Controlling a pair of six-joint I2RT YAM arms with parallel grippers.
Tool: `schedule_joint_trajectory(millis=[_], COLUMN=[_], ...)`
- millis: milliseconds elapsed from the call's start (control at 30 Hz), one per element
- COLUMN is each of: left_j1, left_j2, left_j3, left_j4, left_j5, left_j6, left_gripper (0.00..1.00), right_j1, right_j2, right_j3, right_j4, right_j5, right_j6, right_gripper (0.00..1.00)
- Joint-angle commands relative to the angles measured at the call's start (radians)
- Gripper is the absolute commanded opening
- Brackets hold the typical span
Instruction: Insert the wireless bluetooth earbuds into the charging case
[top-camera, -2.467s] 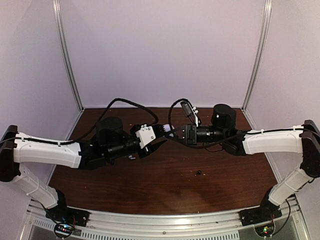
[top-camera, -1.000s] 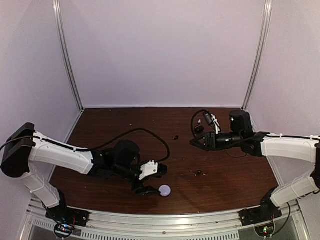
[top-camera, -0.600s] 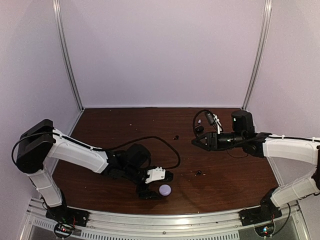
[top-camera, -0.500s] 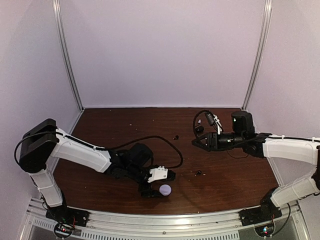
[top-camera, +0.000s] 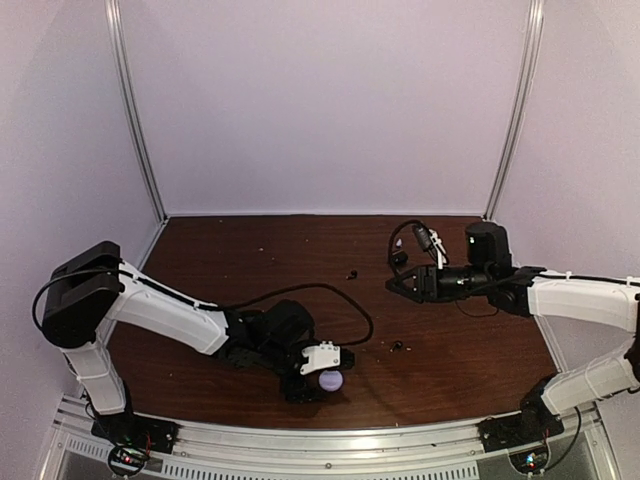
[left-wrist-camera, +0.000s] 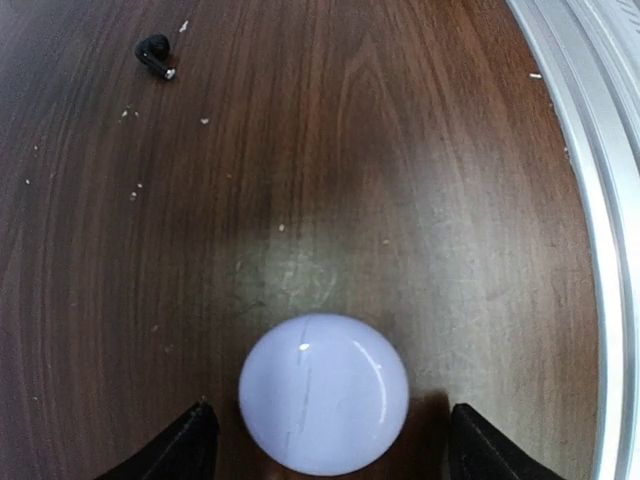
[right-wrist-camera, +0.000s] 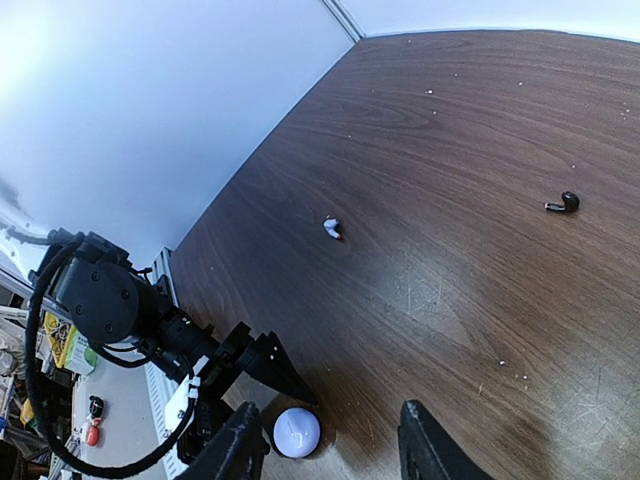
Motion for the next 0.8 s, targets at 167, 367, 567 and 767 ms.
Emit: schedule_joint_trajectory(millis=[167, 367, 567, 767], left_j1=[-0.027, 0.033, 0.070, 0.075], left_j2=[-0.043, -0.014, -0.007, -0.063], left_j3=[-0.041, -0.007, -0.007, -0.036], left_j4=[-0.006, 0.005, 0.034, 0.032], left_j5=[-0.134, -0.205, -0.256, -0.140], left_j6=[-0.164, -0.210, -0.212, -0.187], left_gripper=[0.71, 0.67, 0.66, 0.65], right_j1=[-0.011, -0.012, -0.016, -0.018], right_j2=[-0.030, -0.038, -0.042, -0.038], right_j3=[-0.032, -0.034, -0.035, -0.029], right_j4=[0.014, 0.011, 0.007, 0.000], right_j5=[-0.011, -0.011, -0.010, -0.014], right_j6=[-0.005, -0.006, -0.007, -0.014], right_gripper=[0.48, 0.48, 0.48, 0.48])
